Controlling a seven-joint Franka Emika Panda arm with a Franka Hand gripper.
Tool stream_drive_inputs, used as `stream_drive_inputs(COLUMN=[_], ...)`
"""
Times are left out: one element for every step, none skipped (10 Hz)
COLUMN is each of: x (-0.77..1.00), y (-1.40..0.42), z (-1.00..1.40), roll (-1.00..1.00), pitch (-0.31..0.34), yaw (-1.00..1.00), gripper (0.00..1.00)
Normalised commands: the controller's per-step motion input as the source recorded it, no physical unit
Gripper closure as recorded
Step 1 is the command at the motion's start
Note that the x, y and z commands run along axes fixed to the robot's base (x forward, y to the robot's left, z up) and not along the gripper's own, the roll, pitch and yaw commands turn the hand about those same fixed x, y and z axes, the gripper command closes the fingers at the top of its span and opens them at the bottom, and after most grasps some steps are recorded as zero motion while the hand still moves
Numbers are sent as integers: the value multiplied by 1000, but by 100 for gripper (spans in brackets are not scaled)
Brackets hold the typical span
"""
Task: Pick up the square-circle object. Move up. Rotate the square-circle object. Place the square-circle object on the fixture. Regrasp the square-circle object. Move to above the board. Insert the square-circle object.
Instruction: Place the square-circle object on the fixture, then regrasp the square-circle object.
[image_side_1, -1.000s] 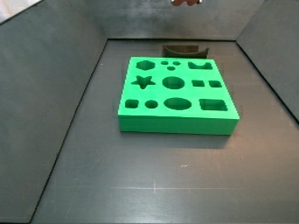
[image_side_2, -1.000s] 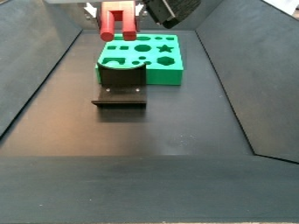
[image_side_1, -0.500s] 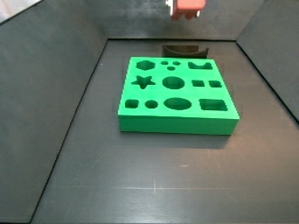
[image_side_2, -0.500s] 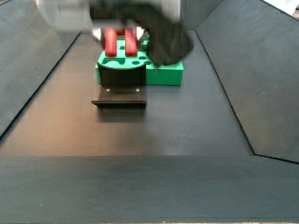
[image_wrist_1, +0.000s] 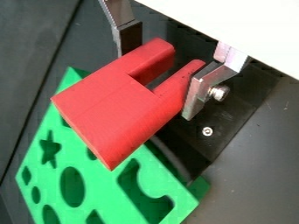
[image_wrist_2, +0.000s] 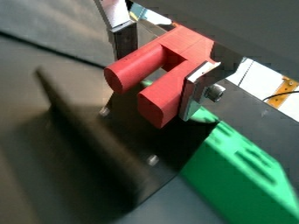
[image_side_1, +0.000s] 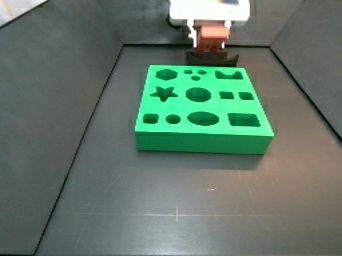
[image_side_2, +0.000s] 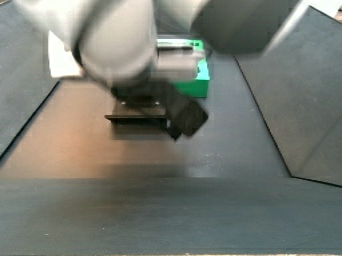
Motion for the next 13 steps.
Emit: stream_drive_inputs(x=[173,174,135,110,77,67,0,0,0,-4,-28,-37,-43], y=[103,102,88,71,72,62,-500,0,0,-2,-2,-6,-2], z=[-1000,-968,-716,-540,-472,-470,-167,0,1000,1000,1000,1000,1000], roll=[-231,-192,-167,-152,-110,-108,0,0,-21,-20,0,16,29], pitch=[40,27,15,8,1,1,0,0,7,11,24,34,54], yaw=[-91,-90,-86,-85,-67,-62,0,0,64,68,61,52,37], gripper=[100,100,100,100,100,100,100,0,0,0,0,0,0])
